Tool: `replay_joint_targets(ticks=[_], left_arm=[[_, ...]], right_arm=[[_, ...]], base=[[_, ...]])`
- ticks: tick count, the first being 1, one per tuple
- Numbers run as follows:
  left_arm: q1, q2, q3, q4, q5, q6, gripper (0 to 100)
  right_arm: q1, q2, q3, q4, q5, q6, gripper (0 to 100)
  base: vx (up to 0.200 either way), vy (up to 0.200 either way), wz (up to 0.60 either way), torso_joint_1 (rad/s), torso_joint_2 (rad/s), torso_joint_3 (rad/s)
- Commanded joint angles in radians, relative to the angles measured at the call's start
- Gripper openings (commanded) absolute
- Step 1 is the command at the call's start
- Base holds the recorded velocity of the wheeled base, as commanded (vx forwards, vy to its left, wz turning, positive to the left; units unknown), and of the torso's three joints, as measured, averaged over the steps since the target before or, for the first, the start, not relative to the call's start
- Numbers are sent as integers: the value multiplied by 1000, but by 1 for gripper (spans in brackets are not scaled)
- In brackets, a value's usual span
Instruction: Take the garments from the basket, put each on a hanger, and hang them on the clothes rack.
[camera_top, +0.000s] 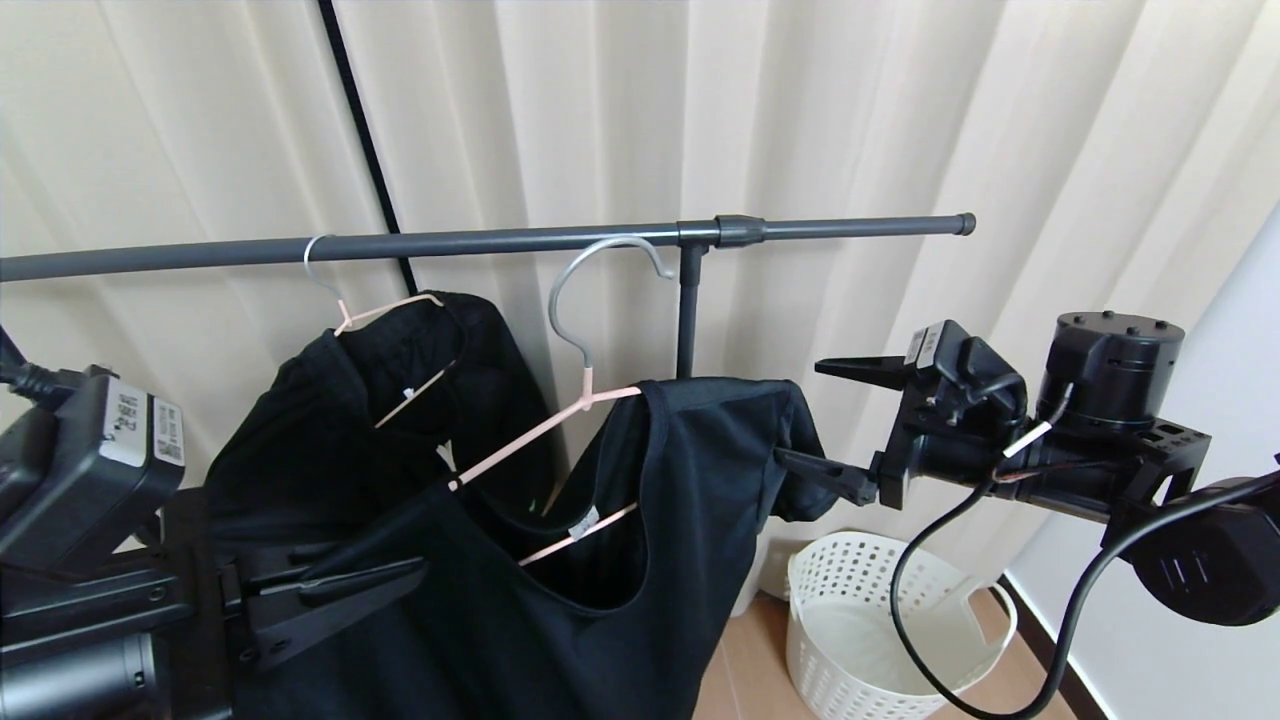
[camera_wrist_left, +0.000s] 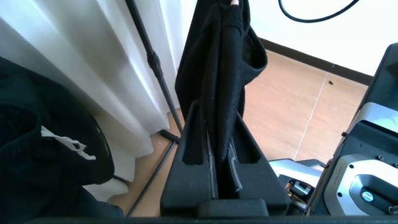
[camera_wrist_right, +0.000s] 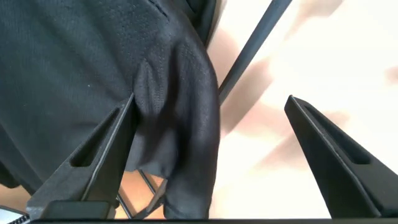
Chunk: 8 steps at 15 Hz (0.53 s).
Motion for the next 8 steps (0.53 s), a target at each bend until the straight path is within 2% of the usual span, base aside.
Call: replay_joint_targets(ticks=[1,3,6,8], left_arm=[[0,-7,1,-1,0,-1,0],[2,-9,4,-1,2,-1,0],[32,-9,4,-1,-1,-1,0],[35,-20,3,-1,-3,-1,0]], right_arm=[[-2,5,0,-1,3,0,100],[-1,-4,7,0,15,0,100],[-27,-19,20,0,85,-3,100],[-39,-18,22,3,87,-45,100]], base=[[0,0,0,0,0,0],[0,0,0,0,0,0],[0,0,0,0,0,0],[0,0,0,0,0,0]])
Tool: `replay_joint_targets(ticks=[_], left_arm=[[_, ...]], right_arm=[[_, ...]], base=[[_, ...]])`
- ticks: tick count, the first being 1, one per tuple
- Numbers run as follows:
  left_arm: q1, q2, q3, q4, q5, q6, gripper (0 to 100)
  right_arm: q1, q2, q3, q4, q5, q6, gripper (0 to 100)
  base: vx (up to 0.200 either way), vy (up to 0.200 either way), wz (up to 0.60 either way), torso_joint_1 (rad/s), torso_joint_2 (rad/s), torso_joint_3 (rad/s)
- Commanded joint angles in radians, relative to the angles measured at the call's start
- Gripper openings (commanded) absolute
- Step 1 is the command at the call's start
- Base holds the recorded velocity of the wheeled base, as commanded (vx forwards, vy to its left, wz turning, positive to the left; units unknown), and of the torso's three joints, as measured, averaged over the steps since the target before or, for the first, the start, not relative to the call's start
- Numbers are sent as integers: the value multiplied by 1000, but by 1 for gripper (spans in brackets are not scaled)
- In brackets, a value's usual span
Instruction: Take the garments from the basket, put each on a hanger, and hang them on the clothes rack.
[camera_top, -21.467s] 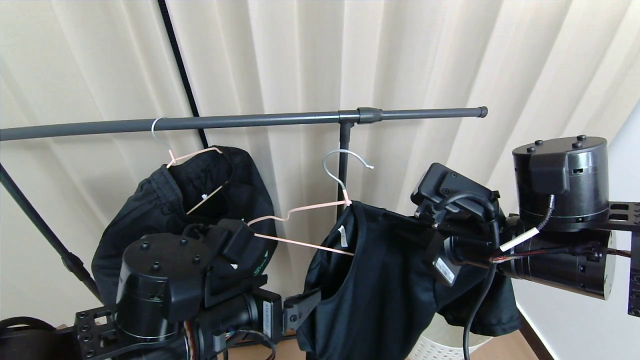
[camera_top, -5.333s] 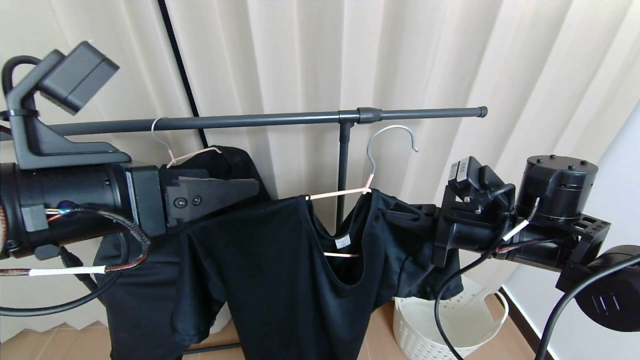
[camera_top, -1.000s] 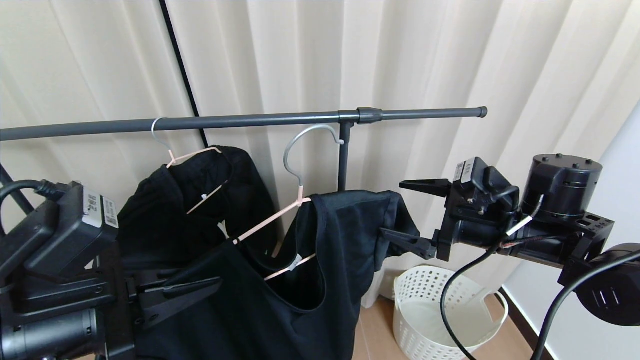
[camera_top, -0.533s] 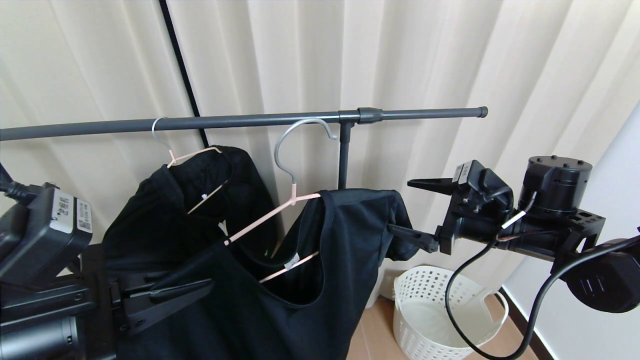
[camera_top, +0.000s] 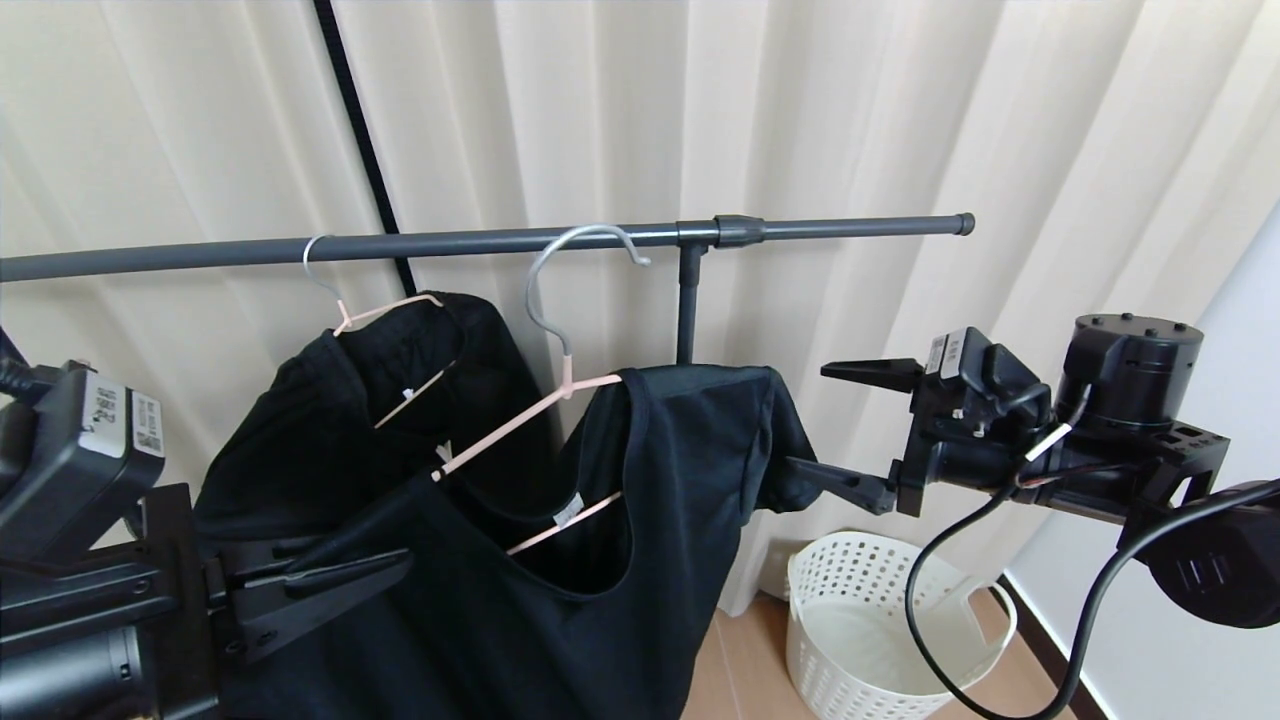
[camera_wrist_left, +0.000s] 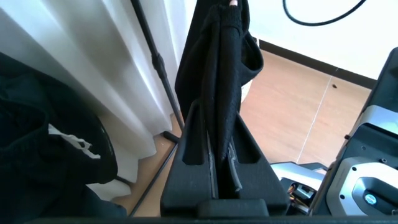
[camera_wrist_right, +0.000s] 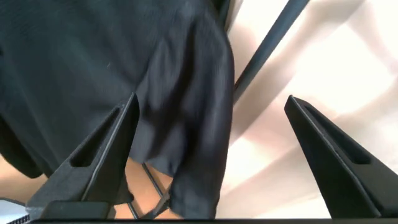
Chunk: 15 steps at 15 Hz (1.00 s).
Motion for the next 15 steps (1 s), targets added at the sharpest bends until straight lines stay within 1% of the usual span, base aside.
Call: replay_joint_targets(ticks=[1,2,7,8,15], left_arm=[[4,-7,-3,0,-1,0,0],[3,-12,-3,0,-1,0,0],[1,-35,0,0,-1,0,0],[1,-41,0,1,-2,0,0],[1,-55,6,1,-1,0,0]], right_arm=[[-6,0,2,3,0,-13,100],[-8,7,0,4,-1,-23,100],[-6,62,-24,4,-3,-25,100],[-6,64,-29,4,-3,-25,0],[-9,82,-63,6,-10,-20,0]], base=[[0,0,0,0,0,0],[0,0,0,0,0,0],[0,0,0,0,0,0],[0,0,0,0,0,0],[0,0,0,0,0,0]])
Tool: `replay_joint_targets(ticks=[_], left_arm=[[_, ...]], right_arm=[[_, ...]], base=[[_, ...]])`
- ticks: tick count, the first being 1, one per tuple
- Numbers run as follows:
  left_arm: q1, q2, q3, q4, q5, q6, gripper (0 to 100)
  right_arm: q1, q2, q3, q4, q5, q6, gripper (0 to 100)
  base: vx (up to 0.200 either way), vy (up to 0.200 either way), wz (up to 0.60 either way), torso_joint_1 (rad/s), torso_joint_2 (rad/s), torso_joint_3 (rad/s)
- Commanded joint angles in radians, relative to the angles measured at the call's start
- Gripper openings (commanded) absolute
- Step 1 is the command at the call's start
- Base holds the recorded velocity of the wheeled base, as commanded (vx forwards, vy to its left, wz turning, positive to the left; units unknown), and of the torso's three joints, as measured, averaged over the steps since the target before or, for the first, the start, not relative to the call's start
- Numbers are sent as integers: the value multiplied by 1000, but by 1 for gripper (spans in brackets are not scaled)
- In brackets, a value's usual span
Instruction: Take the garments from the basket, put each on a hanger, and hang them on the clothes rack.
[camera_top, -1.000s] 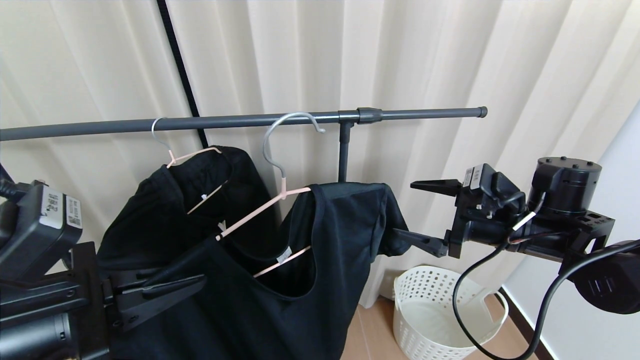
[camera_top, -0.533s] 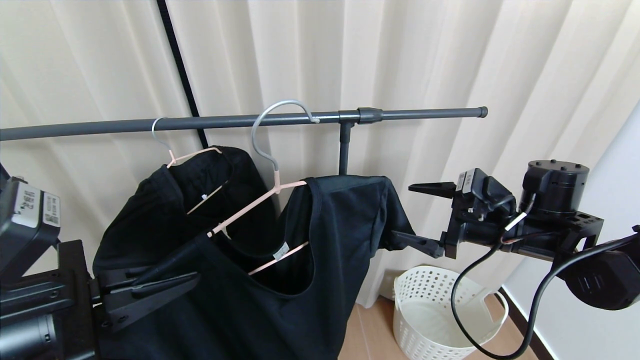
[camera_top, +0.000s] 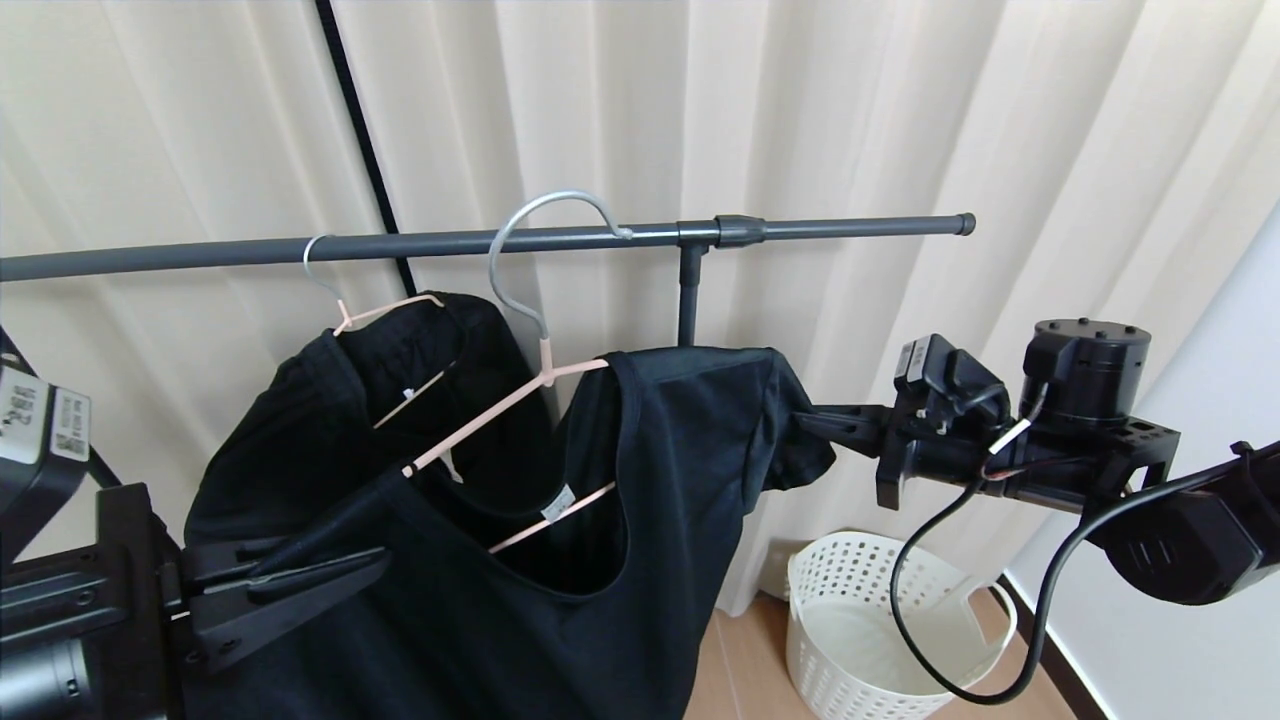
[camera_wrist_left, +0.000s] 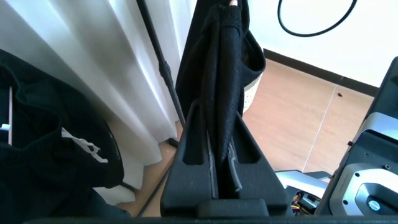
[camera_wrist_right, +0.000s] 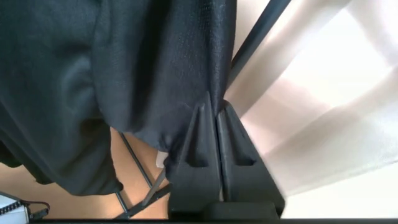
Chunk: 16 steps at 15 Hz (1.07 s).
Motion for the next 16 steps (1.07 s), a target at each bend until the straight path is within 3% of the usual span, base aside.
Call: replay_joint_targets(ticks=[1,5,16], left_arm=[[0,-7,1,-1,0,0,0],[3,-41,21,2,3,-19,0],[26,-89,37,2,3,-72,0]], right_arm=[[-7,3,-8,0,0,0,0],[-56,6,-48,0,0,67,0],[-148,87,-150,4,0,158,0]], base=[[0,0,0,0,0,0],[0,0,0,0,0,0],[0,0,0,0,0,0]])
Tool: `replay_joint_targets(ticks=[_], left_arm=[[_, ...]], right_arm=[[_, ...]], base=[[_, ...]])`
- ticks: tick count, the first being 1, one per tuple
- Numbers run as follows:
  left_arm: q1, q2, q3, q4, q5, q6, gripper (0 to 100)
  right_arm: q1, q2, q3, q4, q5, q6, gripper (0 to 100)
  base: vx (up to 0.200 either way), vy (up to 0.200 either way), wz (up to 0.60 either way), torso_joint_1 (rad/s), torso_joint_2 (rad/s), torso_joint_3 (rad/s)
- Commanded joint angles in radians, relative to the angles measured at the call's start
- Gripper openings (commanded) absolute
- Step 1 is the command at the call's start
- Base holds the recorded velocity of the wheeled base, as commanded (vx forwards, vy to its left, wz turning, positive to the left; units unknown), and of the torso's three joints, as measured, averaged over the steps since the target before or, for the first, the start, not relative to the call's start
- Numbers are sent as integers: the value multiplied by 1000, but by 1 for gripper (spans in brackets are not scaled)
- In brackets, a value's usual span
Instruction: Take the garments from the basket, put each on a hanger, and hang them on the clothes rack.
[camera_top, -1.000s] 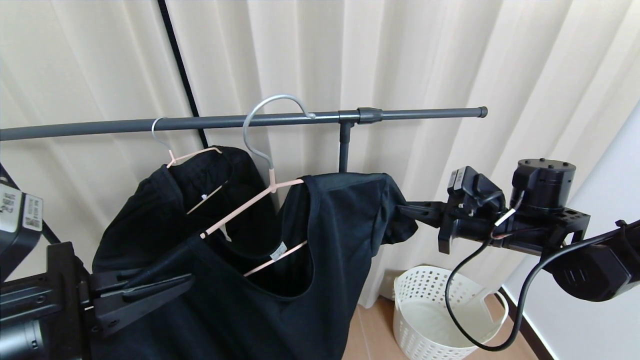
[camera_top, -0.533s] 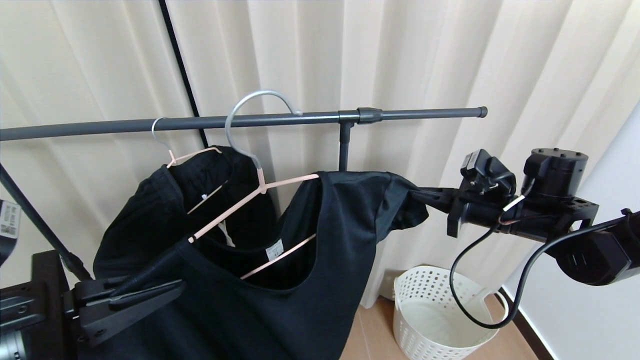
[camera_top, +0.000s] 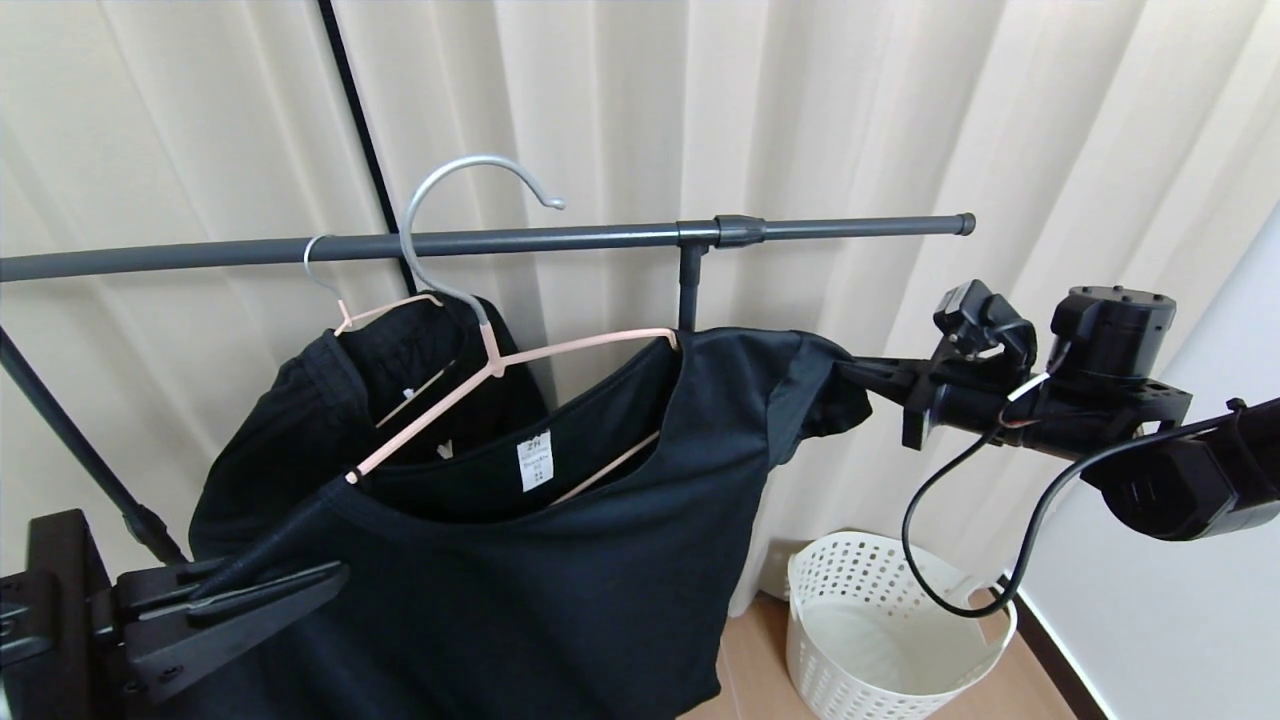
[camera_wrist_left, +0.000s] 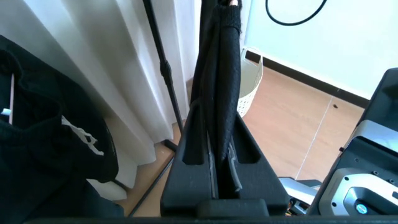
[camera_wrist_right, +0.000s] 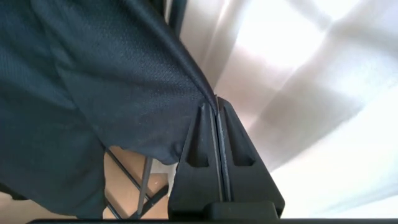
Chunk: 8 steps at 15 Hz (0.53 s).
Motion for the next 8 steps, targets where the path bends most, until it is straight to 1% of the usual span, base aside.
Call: replay_joint_targets(ticks=[1,2,6,7,8], left_arm=[[6,-8,0,-1,1,1,0],[20,-7,2,-1,-1,1,0],[21,-5,2,-1,1,-1,0],[21,-5,2,-1,1,-1,0],[29,-5,0,-1,1,-1,0]], right_arm=[[-4,21,-11,1,0,7,0],[-4,21,-10,-1,0,10,0],[2,-1,18,-2,0,9,0],[2,-1,18,-2,0,9,100],[5,-27,29,-1,0,9,100]], base=[[0,0,0,0,0,0],[0,0,0,0,0,0],[0,0,0,0,0,0],[0,0,0,0,0,0],[0,0,0,0,0,0]])
